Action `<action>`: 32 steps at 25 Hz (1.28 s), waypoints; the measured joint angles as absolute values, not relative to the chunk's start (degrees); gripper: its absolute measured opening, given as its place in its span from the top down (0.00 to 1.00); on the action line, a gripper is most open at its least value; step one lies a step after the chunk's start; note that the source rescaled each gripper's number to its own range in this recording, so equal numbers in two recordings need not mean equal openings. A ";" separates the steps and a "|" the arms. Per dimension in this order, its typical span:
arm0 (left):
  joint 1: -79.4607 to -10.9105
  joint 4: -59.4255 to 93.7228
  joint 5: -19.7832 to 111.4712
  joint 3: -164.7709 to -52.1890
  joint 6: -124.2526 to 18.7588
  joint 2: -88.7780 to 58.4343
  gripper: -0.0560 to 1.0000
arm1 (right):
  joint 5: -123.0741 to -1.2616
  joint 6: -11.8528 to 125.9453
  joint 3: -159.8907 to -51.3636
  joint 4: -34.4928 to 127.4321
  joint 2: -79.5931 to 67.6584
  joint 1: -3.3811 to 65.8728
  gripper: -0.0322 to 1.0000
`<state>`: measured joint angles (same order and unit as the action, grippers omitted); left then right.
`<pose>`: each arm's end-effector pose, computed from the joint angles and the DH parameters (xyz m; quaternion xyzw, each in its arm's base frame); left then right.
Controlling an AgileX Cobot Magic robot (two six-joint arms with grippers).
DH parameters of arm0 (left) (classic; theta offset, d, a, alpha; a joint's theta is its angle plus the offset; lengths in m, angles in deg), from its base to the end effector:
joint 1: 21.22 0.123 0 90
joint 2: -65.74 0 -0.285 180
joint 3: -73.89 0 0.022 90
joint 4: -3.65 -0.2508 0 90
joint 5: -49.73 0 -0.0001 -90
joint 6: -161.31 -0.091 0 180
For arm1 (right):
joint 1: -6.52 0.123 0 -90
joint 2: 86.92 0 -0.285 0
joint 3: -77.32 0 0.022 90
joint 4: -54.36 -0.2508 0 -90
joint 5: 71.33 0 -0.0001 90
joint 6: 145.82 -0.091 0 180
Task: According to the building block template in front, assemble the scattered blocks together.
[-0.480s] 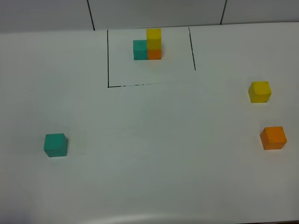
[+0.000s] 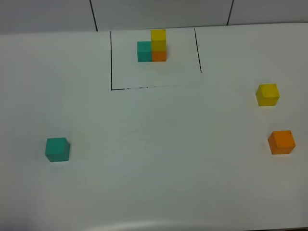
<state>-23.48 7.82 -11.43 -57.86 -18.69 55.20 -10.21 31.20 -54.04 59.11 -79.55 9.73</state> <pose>0.0014 -0.0059 0.2786 0.0178 0.8651 -0.0462 0.4992 -0.0058 -0.0069 0.2767 0.0001 0.8525 -0.0132 0.5226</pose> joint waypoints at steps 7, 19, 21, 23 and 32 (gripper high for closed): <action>-23.48 7.82 -11.43 -57.86 -18.69 55.20 0.59 | -10.21 31.20 -54.04 59.11 -79.55 9.73 0.04; -23.48 6.70 -11.43 -57.86 -19.80 55.20 0.59 | -10.21 31.20 -54.04 59.15 -79.55 9.73 0.04; -23.48 6.56 -11.43 -57.86 -19.93 55.20 0.59 | -10.21 31.20 -54.04 59.15 -79.55 9.73 0.04; -23.48 5.92 -11.10 -57.86 -19.98 55.20 0.59 | -10.21 31.20 -54.04 59.15 -79.55 9.73 0.04; -23.48 3.65 -0.91 -59.02 -20.53 52.20 0.19 | -10.21 31.20 -54.04 59.15 -79.55 9.73 0.04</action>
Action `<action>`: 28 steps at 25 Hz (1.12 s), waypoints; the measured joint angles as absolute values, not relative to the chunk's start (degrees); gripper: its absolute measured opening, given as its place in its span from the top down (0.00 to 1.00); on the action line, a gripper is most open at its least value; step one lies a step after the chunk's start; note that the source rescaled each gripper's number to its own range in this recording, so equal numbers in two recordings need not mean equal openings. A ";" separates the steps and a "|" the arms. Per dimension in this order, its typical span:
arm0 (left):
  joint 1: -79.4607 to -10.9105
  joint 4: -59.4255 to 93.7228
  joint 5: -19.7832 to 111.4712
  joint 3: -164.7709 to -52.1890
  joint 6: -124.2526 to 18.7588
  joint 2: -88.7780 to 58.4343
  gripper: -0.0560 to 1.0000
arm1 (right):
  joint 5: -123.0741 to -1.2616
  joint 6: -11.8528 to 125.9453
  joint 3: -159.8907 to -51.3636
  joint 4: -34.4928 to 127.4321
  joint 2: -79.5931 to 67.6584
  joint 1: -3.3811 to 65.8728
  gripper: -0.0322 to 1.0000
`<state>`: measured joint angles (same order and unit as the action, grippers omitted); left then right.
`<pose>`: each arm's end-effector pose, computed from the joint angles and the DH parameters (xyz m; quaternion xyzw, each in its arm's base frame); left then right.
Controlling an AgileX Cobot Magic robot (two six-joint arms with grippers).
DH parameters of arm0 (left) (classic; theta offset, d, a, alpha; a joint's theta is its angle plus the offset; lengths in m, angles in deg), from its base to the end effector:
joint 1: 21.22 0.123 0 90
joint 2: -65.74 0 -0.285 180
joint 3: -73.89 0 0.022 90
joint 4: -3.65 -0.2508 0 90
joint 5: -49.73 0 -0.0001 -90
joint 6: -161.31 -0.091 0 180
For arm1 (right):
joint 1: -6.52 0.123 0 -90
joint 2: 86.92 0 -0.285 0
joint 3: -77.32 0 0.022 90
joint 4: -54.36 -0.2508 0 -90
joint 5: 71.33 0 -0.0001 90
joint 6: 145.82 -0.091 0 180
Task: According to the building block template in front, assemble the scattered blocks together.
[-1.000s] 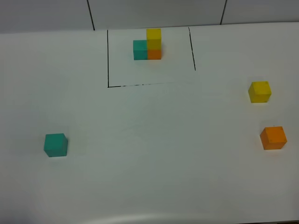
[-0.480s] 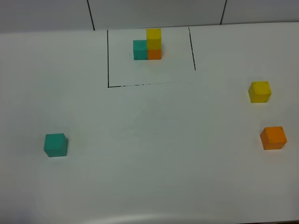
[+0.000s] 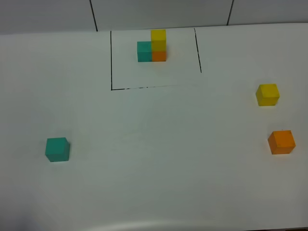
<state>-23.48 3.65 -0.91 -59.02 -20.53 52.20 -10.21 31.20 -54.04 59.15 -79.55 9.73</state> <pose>0.0154 -0.0006 0.2988 0.0295 0.8249 -0.0021 0.5645 -0.0058 -0.0070 0.2767 0.0002 0.8525 -0.0136 0.5226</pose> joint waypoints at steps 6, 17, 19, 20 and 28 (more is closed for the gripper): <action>-23.48 3.65 6.71 -59.02 -23.80 40.19 0.00 | -10.21 31.20 -54.04 59.15 -79.55 9.73 0.04; -23.48 12.60 9.32 -66.54 -24.40 4.38 0.00 | -10.21 31.20 -54.04 59.15 -79.55 9.73 0.04; -23.48 14.59 8.91 -69.09 -24.40 -2.32 0.00 | -10.21 31.20 -54.04 59.15 -79.55 9.73 0.04; -23.48 14.79 8.48 -70.45 -24.38 -5.86 0.00 | -10.21 31.20 -54.04 59.15 -79.55 9.73 0.04; -23.48 14.87 7.50 -76.29 -22.70 -24.21 0.02 | -10.21 31.20 -54.04 59.15 -79.55 9.73 0.04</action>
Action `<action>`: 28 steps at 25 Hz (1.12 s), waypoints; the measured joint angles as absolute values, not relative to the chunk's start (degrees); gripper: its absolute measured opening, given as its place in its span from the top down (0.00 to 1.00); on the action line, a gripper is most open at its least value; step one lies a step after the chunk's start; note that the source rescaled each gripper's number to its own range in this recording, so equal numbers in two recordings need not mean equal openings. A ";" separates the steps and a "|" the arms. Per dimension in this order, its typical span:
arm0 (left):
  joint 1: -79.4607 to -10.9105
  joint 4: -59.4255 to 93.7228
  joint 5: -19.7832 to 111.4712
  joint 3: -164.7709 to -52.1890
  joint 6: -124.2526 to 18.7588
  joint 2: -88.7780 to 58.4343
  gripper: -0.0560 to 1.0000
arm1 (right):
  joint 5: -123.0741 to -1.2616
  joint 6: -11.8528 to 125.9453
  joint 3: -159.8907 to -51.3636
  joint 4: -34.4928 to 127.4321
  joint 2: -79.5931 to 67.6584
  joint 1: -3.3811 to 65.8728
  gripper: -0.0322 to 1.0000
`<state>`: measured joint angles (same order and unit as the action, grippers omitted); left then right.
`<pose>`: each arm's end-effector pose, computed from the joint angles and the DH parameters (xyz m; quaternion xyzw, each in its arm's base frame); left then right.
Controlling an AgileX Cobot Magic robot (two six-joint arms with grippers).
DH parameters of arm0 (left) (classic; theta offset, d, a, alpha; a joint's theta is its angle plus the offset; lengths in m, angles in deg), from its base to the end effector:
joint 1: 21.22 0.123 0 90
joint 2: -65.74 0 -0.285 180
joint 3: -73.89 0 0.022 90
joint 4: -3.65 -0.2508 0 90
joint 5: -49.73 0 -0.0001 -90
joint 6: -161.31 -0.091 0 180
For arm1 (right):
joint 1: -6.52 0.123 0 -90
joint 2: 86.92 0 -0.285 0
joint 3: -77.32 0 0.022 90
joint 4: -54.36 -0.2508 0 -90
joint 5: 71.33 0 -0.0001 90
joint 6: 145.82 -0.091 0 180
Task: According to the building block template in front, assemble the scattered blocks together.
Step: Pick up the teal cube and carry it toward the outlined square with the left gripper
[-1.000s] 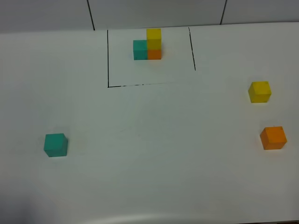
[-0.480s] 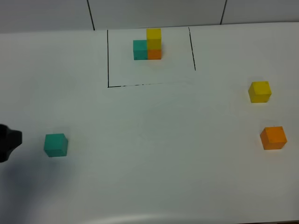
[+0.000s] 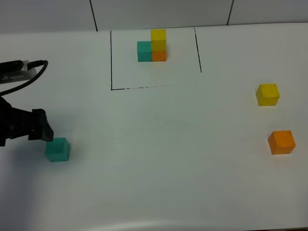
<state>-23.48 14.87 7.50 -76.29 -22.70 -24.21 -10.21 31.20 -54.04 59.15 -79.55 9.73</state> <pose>0.2563 -0.0220 0.2170 -0.0074 0.9848 -0.0738 0.1568 -0.0058 -0.0070 0.2767 0.0002 0.8525 -0.0136 0.5226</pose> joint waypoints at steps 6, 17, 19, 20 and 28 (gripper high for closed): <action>-23.65 14.92 8.09 -77.90 -22.10 -31.50 0.05 | -10.21 31.20 -54.04 59.15 -79.55 9.73 0.04; -31.05 5.23 10.37 -81.78 -9.01 -37.61 0.08 | -10.21 31.20 -54.04 59.15 -79.55 9.73 0.04; -32.08 5.02 10.50 -82.45 -8.45 -38.69 0.09 | -10.21 31.20 -54.04 59.15 -79.55 9.73 0.04; -32.53 4.95 10.70 -82.53 -8.38 -39.32 0.09 | -10.21 31.20 -54.04 59.15 -79.55 9.73 0.04; -33.24 4.96 12.65 -82.71 -7.63 -44.65 0.11 | -10.21 31.20 -54.04 59.15 -79.55 9.73 0.04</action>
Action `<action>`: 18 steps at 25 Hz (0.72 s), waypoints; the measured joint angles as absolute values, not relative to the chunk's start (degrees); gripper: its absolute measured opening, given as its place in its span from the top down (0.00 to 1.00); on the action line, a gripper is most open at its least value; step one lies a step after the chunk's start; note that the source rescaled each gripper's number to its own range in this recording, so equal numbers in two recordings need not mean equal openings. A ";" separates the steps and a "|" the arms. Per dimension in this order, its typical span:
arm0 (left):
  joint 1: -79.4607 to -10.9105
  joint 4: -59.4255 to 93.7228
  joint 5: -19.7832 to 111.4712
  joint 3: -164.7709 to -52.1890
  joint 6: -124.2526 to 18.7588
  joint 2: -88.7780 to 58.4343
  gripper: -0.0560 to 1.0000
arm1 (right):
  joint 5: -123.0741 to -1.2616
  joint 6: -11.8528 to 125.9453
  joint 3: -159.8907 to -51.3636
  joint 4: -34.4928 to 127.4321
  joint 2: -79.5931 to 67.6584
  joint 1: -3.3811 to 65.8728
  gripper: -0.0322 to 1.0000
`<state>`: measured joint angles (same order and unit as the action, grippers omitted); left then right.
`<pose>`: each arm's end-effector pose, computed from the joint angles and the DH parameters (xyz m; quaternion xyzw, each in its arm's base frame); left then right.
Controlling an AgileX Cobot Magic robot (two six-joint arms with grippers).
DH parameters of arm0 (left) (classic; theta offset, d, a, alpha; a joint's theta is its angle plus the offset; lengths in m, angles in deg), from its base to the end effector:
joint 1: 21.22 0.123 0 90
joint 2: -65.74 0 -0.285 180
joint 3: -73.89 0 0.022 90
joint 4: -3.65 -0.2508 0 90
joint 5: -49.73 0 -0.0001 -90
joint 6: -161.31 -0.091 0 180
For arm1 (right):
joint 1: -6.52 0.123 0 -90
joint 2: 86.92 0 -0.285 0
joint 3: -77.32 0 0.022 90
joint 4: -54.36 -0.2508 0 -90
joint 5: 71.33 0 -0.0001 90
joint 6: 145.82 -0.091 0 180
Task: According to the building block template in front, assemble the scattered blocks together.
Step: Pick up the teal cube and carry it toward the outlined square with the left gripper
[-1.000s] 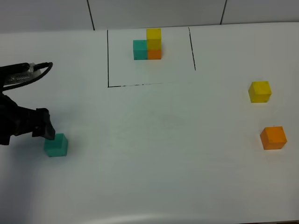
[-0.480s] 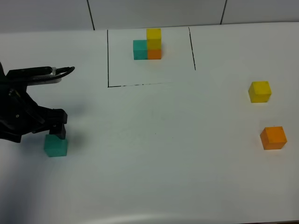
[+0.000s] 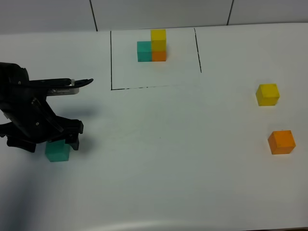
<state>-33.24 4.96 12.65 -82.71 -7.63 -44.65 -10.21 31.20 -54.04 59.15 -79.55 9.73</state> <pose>0.3029 -0.0658 0.1426 -0.0002 0.9968 -0.0234 0.0765 -0.0058 -0.0070 0.2767 0.0002 0.8525 -0.0136 0.5226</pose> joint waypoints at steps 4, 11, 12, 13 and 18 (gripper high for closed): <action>-33.24 5.07 13.85 -82.73 -7.64 -46.83 0.22 | -10.21 31.20 -54.04 59.15 -79.55 9.73 0.04; -33.24 5.11 14.78 -82.77 -7.58 -48.01 0.94 | -10.21 31.20 -54.04 59.15 -79.55 9.73 0.04; -33.24 5.11 14.78 -82.84 -7.58 -48.01 0.95 | -10.21 31.20 -54.04 59.15 -79.55 9.73 0.04; -33.24 5.11 14.78 -82.84 -7.58 -48.01 0.95 | -10.21 31.20 -54.04 59.15 -79.55 9.73 0.04; -34.69 4.54 10.93 -85.20 -11.66 -48.01 0.95 | -10.21 31.14 -54.04 59.15 -79.55 9.73 0.04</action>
